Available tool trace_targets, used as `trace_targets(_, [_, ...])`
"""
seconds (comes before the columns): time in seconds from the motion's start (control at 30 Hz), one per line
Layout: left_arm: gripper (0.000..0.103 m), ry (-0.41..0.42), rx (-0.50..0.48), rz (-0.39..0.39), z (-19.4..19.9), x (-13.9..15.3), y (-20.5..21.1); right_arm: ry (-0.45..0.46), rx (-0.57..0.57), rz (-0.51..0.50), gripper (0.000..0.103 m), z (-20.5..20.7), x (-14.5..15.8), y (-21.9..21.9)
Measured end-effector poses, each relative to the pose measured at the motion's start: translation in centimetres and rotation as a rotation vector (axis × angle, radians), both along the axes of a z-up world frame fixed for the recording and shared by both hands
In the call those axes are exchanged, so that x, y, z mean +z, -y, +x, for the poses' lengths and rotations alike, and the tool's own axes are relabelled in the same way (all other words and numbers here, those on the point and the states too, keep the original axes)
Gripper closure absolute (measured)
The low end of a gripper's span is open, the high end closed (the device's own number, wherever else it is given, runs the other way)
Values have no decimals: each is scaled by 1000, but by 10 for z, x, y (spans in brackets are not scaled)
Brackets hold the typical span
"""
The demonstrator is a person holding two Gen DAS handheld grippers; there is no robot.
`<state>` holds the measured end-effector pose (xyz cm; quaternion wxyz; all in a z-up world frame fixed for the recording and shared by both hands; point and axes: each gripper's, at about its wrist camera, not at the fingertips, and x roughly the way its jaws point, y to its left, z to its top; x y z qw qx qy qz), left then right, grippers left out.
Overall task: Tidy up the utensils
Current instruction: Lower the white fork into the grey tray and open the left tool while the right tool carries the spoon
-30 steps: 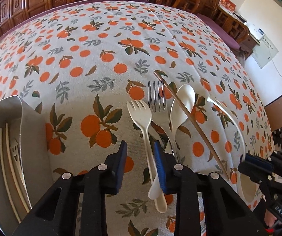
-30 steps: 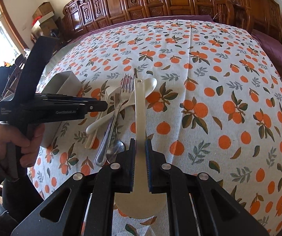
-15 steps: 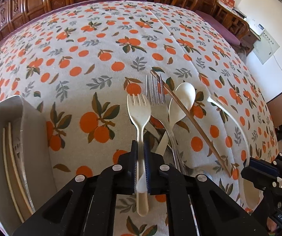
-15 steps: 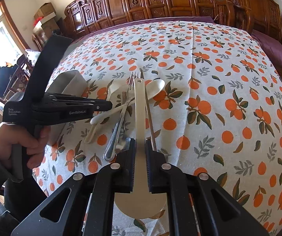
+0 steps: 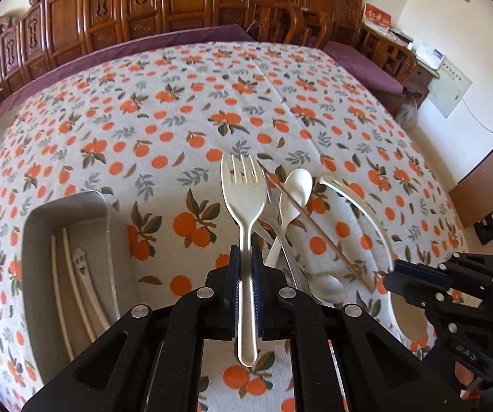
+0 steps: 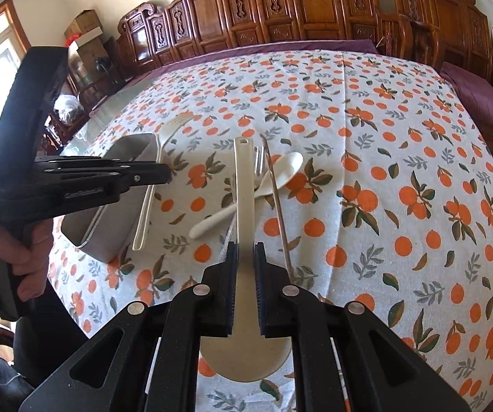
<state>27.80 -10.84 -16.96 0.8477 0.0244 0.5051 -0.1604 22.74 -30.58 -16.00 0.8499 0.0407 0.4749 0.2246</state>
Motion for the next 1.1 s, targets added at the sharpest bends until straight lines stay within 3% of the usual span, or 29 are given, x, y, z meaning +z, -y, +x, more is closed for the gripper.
trace_targets(0.6, [97, 64, 45, -19, -38, 42, -59, 44, 25, 28, 91, -7, 22, -38])
trace_targets(1.1, [97, 38, 120, -11, -42, 28, -124, 51, 55, 38, 91, -7, 29, -68])
